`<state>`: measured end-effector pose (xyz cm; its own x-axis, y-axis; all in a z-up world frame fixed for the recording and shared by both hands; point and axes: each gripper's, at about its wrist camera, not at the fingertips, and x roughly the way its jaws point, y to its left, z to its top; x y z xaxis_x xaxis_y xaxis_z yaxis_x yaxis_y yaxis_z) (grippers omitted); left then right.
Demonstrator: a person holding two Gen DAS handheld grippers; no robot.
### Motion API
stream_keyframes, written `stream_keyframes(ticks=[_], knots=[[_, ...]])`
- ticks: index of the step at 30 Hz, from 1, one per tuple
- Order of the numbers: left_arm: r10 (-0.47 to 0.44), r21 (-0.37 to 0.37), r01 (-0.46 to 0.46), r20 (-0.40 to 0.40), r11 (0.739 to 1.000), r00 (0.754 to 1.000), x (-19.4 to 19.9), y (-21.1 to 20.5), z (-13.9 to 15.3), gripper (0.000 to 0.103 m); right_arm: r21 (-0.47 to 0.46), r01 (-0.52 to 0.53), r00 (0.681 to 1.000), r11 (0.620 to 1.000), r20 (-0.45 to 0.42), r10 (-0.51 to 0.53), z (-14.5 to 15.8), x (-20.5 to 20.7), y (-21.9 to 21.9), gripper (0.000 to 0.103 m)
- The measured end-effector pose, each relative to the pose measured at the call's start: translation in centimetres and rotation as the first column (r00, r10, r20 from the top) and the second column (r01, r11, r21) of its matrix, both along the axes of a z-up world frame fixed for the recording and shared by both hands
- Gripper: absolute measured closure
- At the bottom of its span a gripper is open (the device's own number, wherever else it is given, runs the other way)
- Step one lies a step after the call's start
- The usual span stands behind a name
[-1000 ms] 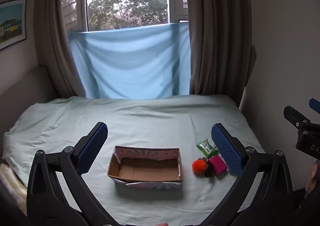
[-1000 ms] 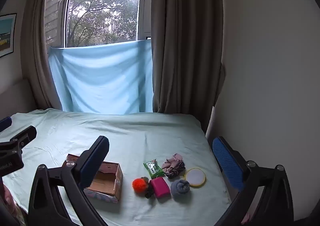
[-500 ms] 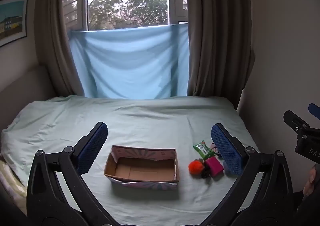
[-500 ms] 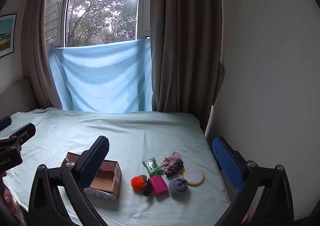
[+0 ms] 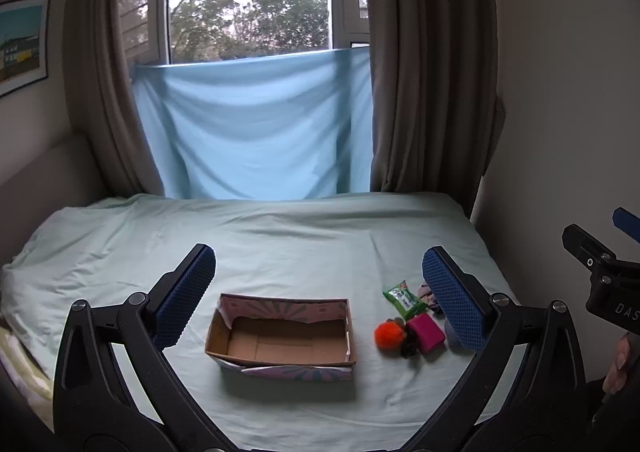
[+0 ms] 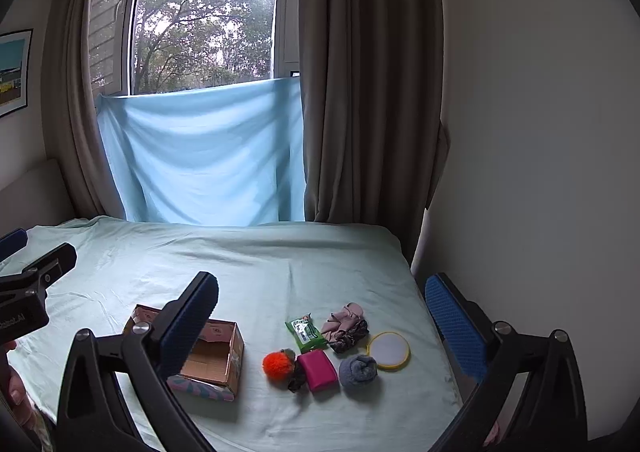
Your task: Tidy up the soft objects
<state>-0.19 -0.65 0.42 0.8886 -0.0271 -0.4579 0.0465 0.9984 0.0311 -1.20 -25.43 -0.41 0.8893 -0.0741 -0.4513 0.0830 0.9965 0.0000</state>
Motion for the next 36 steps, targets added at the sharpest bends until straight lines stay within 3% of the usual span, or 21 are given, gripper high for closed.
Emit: stream_keyframes(ticks=[36], knots=[[0.007,-0.020,-0.007,0.000,1.000,1.000,1.5,1.0,-0.4,0.000,-0.037,0.016,1.000,0.999,0.015,-0.016,0.2,1.7,1.2,0.000]])
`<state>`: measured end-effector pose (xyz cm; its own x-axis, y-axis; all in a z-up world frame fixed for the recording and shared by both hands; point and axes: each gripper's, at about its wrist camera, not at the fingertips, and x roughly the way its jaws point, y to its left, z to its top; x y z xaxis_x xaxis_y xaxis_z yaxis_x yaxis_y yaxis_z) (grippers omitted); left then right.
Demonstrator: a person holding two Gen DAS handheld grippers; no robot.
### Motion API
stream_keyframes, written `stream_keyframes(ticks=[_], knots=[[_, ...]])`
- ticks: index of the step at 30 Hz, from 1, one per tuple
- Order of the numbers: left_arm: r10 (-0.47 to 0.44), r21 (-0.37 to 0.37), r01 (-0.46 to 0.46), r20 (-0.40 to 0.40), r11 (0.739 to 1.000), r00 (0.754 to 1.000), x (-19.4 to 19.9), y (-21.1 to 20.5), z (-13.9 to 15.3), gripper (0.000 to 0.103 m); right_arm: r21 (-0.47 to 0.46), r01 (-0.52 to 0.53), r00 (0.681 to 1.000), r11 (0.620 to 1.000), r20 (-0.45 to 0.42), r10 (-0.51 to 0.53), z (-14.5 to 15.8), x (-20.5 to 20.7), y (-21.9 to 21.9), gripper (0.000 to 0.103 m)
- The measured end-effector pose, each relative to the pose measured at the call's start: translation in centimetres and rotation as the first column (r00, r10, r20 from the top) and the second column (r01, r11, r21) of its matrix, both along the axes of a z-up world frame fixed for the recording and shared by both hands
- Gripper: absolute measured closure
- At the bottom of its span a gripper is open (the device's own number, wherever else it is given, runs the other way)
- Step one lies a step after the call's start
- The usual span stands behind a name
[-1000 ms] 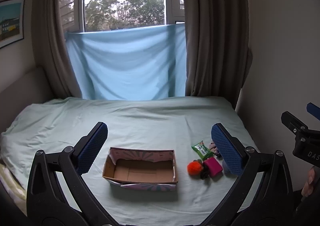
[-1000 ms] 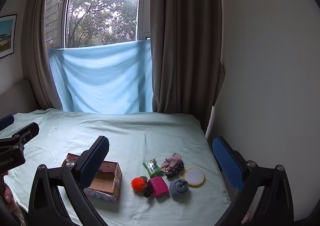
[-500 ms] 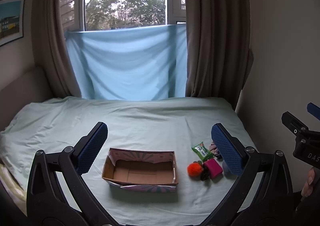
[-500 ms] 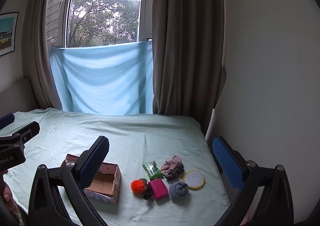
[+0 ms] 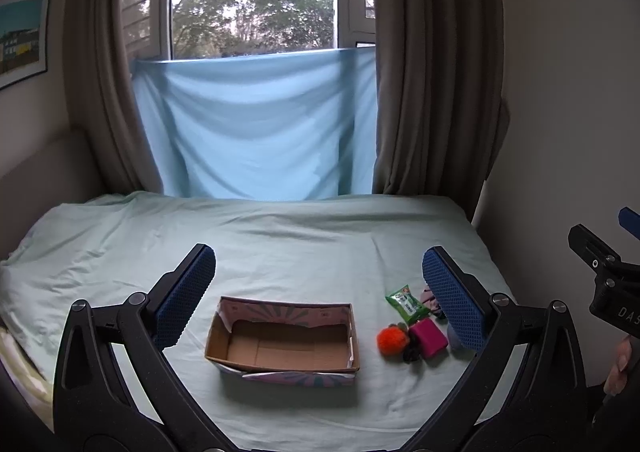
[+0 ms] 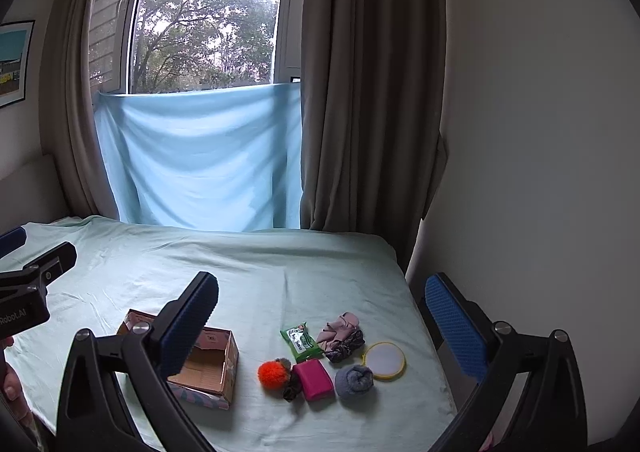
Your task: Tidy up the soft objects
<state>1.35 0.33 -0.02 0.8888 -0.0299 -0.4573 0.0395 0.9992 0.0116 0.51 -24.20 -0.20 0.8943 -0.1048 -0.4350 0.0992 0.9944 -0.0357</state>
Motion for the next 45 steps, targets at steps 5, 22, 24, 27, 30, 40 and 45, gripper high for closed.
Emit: stream_keyframes(ticks=[5,22,24,27,30,40,45], knots=[[-0.003,-0.001,0.003,-0.002,1.000,1.000,0.1,0.1,0.0,0.000,0.005,0.005,1.000,1.000,0.004,-0.005,0.0,0.0,0.0,0.000],[-0.023,-0.001,0.023,-0.012,1.000,1.000,0.3,0.4,-0.1,0.000,0.013,0.010,1.000,1.000,0.010,-0.010,0.2,-0.2,0.0,0.000],[-0.027,-0.002,0.027,-0.016,1.000,1.000,0.4,0.5,-0.1,0.000,0.013,0.011,1.000,1.000,0.009,-0.011,0.2,-0.2,0.1,0.000],[-0.031,-0.002,0.031,-0.021,1.000,0.999,0.4,0.5,-0.2,0.000,0.023,0.011,1.000,1.000,0.004,-0.011,0.1,-0.2,0.1,0.000],[-0.036,-0.001,0.036,-0.027,0.999,0.999,0.5,0.4,-0.2,0.000,0.023,0.016,1.000,1.000,0.002,-0.016,0.0,-0.3,0.1,0.000],[-0.058,-0.002,0.058,-0.068,0.998,0.996,1.1,0.4,-0.6,0.000,0.040,0.028,1.000,0.999,-0.015,-0.027,-0.1,-0.3,0.4,0.000],[-0.079,-0.020,0.077,-0.112,0.997,0.991,2.5,0.2,-1.8,0.000,0.059,0.038,0.998,0.997,-0.054,-0.035,-0.6,0.5,0.2,0.000]])
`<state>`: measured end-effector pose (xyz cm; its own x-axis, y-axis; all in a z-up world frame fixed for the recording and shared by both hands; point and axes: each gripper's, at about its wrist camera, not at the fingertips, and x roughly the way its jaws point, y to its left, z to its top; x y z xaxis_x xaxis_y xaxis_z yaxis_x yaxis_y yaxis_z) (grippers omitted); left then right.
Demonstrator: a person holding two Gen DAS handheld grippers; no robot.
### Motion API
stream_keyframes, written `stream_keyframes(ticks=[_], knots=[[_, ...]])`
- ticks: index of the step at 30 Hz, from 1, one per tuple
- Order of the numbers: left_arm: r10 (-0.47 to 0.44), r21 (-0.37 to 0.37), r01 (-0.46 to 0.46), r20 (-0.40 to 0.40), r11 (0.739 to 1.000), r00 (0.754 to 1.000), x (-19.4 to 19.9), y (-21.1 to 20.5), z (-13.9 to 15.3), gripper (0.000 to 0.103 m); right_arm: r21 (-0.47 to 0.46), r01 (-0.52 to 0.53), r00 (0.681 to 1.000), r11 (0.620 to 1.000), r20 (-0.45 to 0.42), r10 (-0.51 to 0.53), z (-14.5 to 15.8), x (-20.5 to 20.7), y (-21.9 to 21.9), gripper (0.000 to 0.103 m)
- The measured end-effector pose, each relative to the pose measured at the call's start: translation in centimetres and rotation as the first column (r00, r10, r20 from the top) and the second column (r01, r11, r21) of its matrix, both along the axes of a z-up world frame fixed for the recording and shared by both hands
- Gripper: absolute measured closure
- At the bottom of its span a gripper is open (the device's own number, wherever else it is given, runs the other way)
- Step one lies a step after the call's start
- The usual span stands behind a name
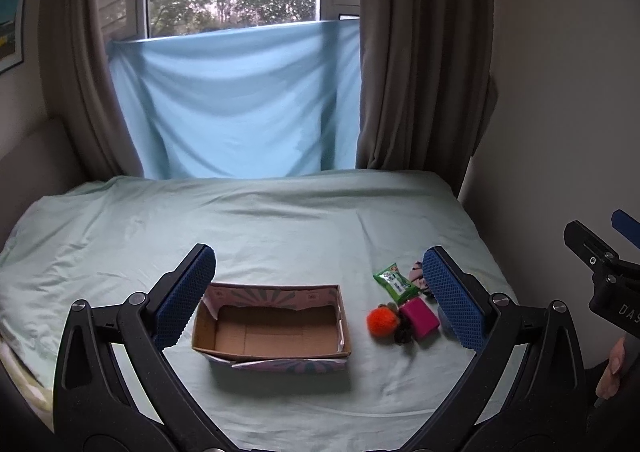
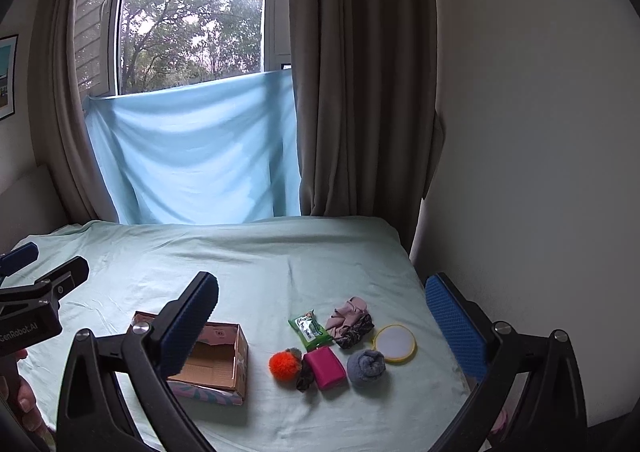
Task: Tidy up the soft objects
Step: 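Grasp the orange pompom with the left tool while the right tool grasps the grey sock roll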
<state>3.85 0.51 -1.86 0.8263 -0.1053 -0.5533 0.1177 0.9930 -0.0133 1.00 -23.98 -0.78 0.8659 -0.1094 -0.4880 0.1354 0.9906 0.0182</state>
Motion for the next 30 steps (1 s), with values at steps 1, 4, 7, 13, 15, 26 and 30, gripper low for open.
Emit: stream_keyframes(ticks=[1,4,7,13,15,26,30], knots=[[-0.009,-0.006,0.009,-0.015,1.000,1.000,0.4,-0.2,-0.6,0.000,-0.005,0.007,1.000,1.000,-0.012,-0.007,-0.4,0.3,0.0,0.000],[-0.034,-0.013,0.033,-0.057,0.999,0.998,1.5,-1.0,-3.0,0.000,-0.041,0.019,0.999,0.999,-0.043,-0.021,-2.1,1.0,-0.2,0.000],[-0.048,-0.011,0.047,-0.093,0.999,0.995,2.6,-2.8,-5.8,0.000,-0.060,0.020,0.996,0.998,-0.083,-0.025,-4.5,1.8,-1.1,0.000],[-0.013,0.010,0.015,-0.157,1.000,0.988,5.1,-7.6,-11.9,0.000,-0.032,0.008,0.988,0.999,-0.153,-0.013,-10.0,3.6,-4.3,0.000],[0.001,0.006,0.000,-0.185,1.000,0.983,6.0,-9.3,-14.2,0.000,-0.023,-0.003,0.985,1.000,-0.175,-0.001,-12.1,4.4,-5.7,0.000],[0.066,0.004,-0.069,-0.324,0.998,0.944,12.5,-17.2,-26.4,0.000,0.025,-0.018,0.957,1.000,-0.291,0.024,-23.7,10.6,-12.5,0.000],[0.087,-0.012,-0.099,-0.382,0.995,0.920,14.8,-18.2,-30.8,0.001,0.051,-0.021,0.945,0.998,-0.325,0.037,-28.0,12.7,-13.7,0.000]])
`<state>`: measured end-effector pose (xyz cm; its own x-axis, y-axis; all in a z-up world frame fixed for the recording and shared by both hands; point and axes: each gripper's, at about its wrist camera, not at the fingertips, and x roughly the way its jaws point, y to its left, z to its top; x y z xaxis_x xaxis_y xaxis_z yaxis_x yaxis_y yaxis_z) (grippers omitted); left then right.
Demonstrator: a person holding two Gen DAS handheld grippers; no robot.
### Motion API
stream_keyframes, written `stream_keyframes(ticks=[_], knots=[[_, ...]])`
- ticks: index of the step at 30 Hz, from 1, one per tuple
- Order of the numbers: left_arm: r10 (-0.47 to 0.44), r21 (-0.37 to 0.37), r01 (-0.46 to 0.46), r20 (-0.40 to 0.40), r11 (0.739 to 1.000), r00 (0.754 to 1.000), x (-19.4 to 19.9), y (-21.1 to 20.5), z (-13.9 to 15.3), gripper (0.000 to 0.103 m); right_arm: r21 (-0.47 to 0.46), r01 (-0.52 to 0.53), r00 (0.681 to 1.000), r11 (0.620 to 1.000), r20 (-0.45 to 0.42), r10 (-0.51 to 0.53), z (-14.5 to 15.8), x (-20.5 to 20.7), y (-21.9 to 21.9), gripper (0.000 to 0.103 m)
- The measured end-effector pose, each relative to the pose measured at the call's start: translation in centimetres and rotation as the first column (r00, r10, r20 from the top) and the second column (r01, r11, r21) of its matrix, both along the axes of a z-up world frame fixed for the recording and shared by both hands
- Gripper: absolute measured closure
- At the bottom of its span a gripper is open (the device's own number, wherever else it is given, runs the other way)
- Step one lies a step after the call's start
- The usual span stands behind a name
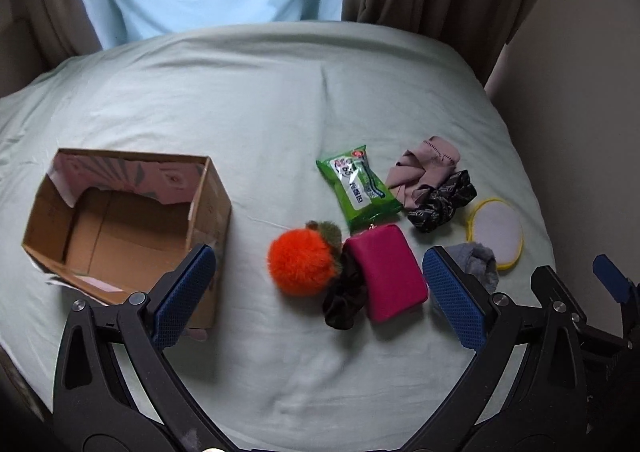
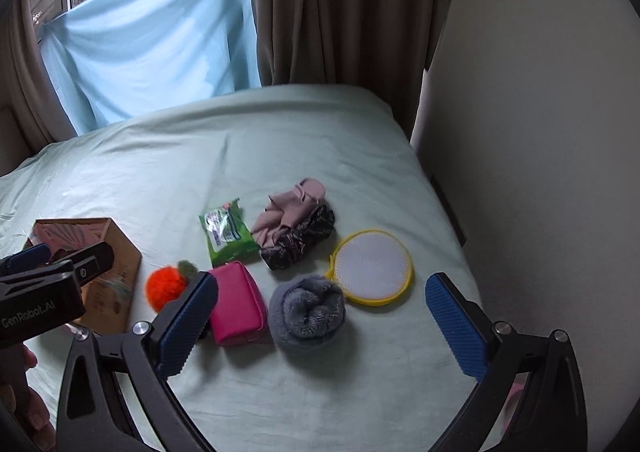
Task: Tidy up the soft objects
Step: 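Grasp the orange pompom with the left tool while the right tool grasps the grey sock roll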
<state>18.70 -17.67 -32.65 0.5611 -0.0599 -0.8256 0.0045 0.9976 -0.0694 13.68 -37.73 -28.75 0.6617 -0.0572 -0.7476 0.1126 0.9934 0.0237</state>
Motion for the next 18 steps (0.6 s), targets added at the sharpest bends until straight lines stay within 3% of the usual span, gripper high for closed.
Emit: stream_keyframes(ticks=[5,10,18], knots=[[0.056,-0.055,-0.062,-0.093,0.997,0.994,2.8,0.5,-5.2,0.006,0.039,-0.005,0.998,0.999,-0.056,0.007,-5.4,2.1,-0.4,0.000],[0.126,-0.045,-0.134,-0.138,0.990,0.982,4.8,1.7,-9.0,0.010,0.059,0.004,0.996,0.998,-0.086,0.001,-9.6,3.4,-0.3,0.000],[0.095,-0.037,-0.105,-0.206,0.994,0.974,6.4,1.8,-13.8,0.017,0.082,-0.003,0.993,0.997,-0.114,0.012,-13.6,4.9,0.5,0.009]])
